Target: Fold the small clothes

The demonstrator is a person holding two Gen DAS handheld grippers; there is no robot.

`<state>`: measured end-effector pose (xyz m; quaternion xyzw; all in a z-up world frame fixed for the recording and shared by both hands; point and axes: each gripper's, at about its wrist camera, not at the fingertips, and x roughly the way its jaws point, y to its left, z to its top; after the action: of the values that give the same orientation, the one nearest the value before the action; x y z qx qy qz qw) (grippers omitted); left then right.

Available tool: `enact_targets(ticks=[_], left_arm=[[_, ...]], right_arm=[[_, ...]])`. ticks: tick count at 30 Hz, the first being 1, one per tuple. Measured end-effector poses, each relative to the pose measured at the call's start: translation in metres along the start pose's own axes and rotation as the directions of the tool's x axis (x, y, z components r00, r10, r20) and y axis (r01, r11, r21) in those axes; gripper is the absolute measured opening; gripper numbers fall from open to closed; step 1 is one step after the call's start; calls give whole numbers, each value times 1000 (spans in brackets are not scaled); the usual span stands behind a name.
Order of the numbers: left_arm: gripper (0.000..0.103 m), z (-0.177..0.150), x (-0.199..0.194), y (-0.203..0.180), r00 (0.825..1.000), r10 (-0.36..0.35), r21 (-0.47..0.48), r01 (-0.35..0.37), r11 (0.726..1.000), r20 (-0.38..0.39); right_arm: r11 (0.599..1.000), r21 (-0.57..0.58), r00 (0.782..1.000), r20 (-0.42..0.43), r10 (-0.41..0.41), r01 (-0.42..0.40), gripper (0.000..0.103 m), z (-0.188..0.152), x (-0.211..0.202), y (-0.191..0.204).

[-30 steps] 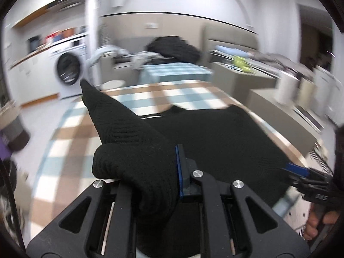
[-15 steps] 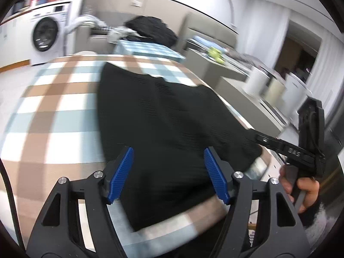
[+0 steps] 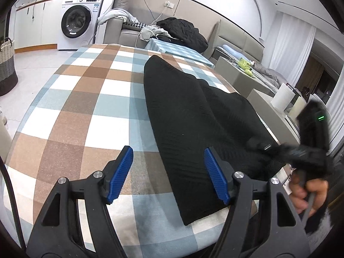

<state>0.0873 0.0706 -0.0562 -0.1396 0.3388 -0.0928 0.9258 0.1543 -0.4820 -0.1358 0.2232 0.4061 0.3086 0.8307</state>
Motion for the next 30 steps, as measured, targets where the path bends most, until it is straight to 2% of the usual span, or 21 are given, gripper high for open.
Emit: enact_targets(ticks=[2, 4, 7, 9, 12, 13, 15, 17, 20, 22, 24, 25, 27, 28, 30], left_arm=[[66, 1, 1, -5, 1000, -4, 7, 4, 1000, 5], [66, 0, 3, -9, 1000, -12, 21, 12, 1000, 1], [66, -4, 8, -14, 1000, -19, 37, 20, 999, -15], [66, -7, 14, -20, 999, -23, 54, 25, 998, -38], [66, -13, 21, -30, 997, -25, 95, 31, 995, -66], [66, -16, 24, -34, 997, -16, 120, 25, 992, -76], [66, -21, 29, -40, 995, 13, 168, 3, 986, -95], [66, -26, 34, -45, 993, 34, 205, -11, 979, -111], [66, -29, 34, -45, 992, 27, 204, -2, 979, -123], [66, -29, 34, -43, 992, 24, 197, 2, 980, -127], [66, -29, 33, -40, 992, 17, 190, 7, 982, -125], [66, -28, 33, -39, 992, 18, 186, 6, 983, -123], [66, -27, 31, -36, 993, 12, 175, 9, 984, -117], [66, -25, 30, -35, 994, 8, 168, 11, 986, -112], [66, -23, 25, -32, 996, 3, 155, 12, 988, -95]], right_arm=[[1000, -18, 999, 41, 12, -11, 8, 2, -20, 6], [999, 24, 1000, 6, -21, 21, 8, -3, -22, -5], [989, 33, 989, -40, -146, 147, 8, -13, -11, -25], [988, 37, 986, -76, -150, 153, 9, -19, -5, -35], [980, -18, 979, -36, -201, 201, 20, -18, -15, -26], [975, -29, 975, 0, -222, 222, 28, -16, -21, -23], [967, -35, 966, 66, -251, 254, 32, -10, -31, -19], [972, -29, 968, 91, -232, 235, 33, -3, -36, -15], [988, -59, 988, 67, -141, 145, 38, 11, -22, -2], [988, -93, 992, 24, -124, 126, 40, 16, -1, 7], [989, -101, 992, -58, -113, 107, 40, 20, 32, 10], [990, -100, 990, -93, -110, 101, 38, 22, 43, 6], [983, -146, 983, -128, -132, 113, 21, 24, 64, 9], [977, -179, 983, -121, -138, 115, 9, 25, 66, 15], [979, -194, 997, -38, -66, 57, 5, 31, 49, 28]])
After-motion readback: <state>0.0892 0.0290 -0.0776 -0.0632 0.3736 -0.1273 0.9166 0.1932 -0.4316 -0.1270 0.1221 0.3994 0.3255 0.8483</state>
